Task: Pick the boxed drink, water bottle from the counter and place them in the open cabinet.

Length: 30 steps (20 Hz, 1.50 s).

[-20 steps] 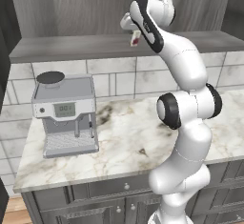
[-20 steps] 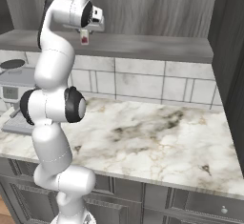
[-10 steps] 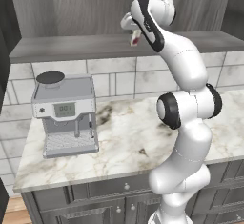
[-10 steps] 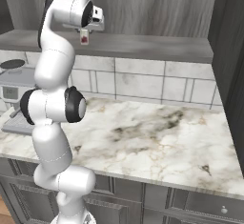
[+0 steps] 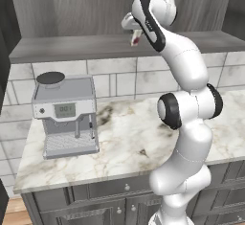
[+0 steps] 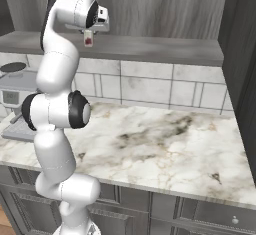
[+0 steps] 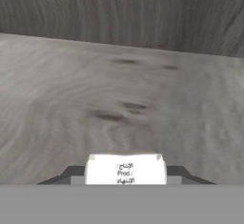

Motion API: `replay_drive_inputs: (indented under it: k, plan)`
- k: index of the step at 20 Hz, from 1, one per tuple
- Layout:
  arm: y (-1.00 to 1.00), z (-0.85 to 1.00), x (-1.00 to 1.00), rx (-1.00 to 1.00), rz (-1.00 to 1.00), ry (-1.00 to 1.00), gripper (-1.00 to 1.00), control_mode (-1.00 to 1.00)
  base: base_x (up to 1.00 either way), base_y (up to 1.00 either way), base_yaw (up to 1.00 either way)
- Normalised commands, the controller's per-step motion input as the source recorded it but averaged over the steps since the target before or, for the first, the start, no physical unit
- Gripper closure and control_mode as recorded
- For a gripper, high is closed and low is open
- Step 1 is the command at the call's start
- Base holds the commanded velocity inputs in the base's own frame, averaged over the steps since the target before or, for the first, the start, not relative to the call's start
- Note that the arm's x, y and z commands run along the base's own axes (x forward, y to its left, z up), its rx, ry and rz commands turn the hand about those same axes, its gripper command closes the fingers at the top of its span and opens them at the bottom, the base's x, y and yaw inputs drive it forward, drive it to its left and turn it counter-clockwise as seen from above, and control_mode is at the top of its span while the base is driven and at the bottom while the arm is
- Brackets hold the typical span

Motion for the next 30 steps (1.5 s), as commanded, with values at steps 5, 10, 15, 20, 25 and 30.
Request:
replay_drive_inputs:
  k: [5, 10, 15, 20, 25, 30]
  plan:
    - [0.09, -0.01, 0.03, 0.0, 0.03, 0.0, -1.0, -1.0, 0.0, 0.0, 0.0]
    - [0.08, 0.0, 0.06, 0.0, 0.01, 0.0, -1.0, -1.0, 0.0, 0.0, 0.0]
    - [0.01, 0.0, 0.04, 0.0, 0.02, 0.0, -1.0, -1.0, 0.0, 0.0, 0.0]
    - [0.0, 0.0, 0.02, 0.0, 0.02, 0.0, -1.0, -1.0, 0.0, 0.0, 0.0]
    - [0.0, 0.0, 0.0, 0.0, 0.02, 0.0, -1.0, -1.0, 0.0, 0.0, 0.0]
    - [0.0, 0.03, -0.05, 0.0, 0.0, -0.03, -1.0, -1.0, 0.0, 0.0, 0.0]
